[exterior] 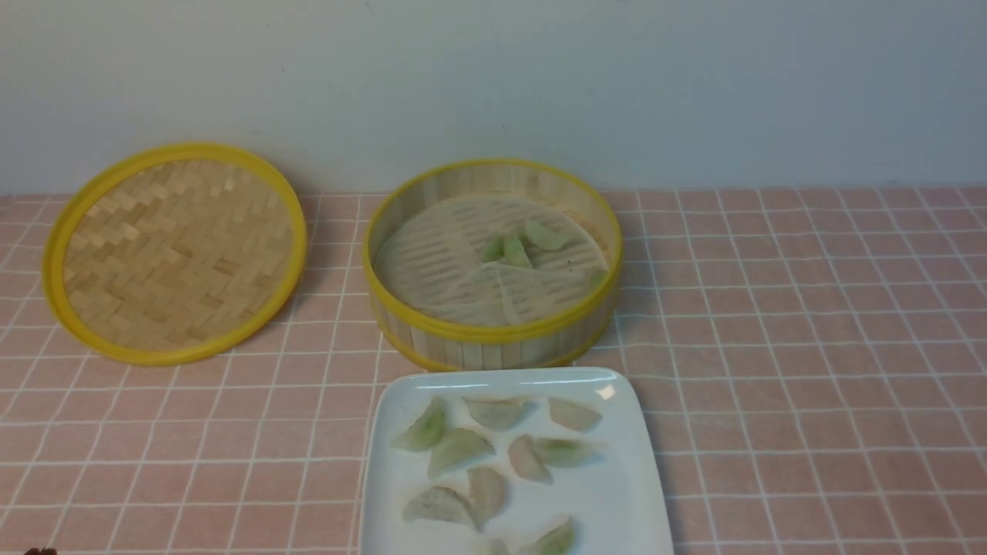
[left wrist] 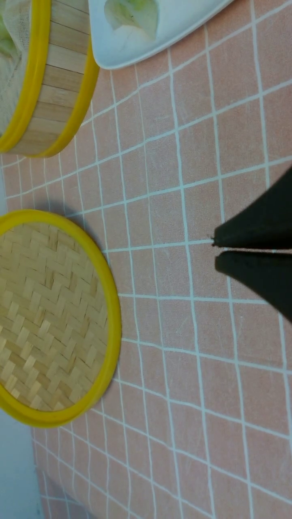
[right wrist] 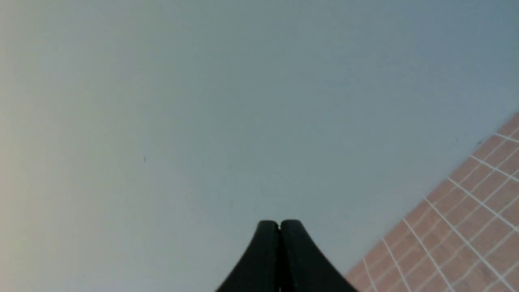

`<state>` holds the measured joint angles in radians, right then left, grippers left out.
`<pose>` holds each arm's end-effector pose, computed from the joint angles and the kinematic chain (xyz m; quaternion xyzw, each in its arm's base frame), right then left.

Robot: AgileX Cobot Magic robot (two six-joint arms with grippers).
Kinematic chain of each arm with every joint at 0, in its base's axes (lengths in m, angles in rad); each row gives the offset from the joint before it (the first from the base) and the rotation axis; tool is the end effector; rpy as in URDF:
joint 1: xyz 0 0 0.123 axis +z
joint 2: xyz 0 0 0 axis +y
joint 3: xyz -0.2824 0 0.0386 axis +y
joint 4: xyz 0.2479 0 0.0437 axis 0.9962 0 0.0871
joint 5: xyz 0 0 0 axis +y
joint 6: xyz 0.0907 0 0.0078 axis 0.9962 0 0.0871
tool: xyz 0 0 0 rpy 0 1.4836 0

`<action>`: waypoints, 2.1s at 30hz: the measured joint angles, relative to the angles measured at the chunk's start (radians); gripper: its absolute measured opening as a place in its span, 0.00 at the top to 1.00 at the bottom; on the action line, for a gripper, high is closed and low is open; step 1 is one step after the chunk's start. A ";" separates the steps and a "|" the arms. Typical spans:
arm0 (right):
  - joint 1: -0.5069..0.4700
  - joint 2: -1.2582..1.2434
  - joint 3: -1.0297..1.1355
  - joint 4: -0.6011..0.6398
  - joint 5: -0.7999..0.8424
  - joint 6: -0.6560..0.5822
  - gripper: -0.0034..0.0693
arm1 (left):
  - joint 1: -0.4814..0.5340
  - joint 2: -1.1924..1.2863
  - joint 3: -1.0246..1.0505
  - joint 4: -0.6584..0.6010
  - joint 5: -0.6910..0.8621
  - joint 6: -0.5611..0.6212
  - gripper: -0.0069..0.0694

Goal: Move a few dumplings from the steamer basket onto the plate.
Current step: Use the right arm to grab a dumpling from inside the steamer

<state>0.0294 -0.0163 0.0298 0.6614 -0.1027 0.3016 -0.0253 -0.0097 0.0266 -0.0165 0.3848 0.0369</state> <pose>0.0554 -0.0040 0.2113 0.3131 0.5701 0.3426 0.6779 0.0523 -0.0019 0.1701 0.0208 0.8088 -0.0036 0.5877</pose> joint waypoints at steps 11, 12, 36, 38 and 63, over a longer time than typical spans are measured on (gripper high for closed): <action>0.000 0.409 -0.598 -0.272 0.720 -0.184 0.97 | 0.000 0.000 0.000 0.000 0.000 0.000 0.92; 0.000 0.480 -0.653 -0.281 0.784 -0.222 0.97 | 0.000 0.000 0.000 0.000 0.000 0.000 0.92; 0.333 1.851 -1.850 -0.453 1.348 -0.444 0.97 | 0.000 0.000 0.000 0.000 0.000 0.000 0.92; 0.353 1.915 -1.931 -0.474 1.349 -0.447 0.97 | 0.000 0.000 0.000 0.000 0.000 0.000 0.92; 0.402 2.613 -2.525 -0.600 1.190 -0.621 0.38 | 0.000 0.000 0.000 -0.001 0.000 0.000 0.92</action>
<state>0.4318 2.5964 -2.4950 0.0612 1.0874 -0.3195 -0.0253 -0.0097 0.0266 -0.0175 0.3848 0.0369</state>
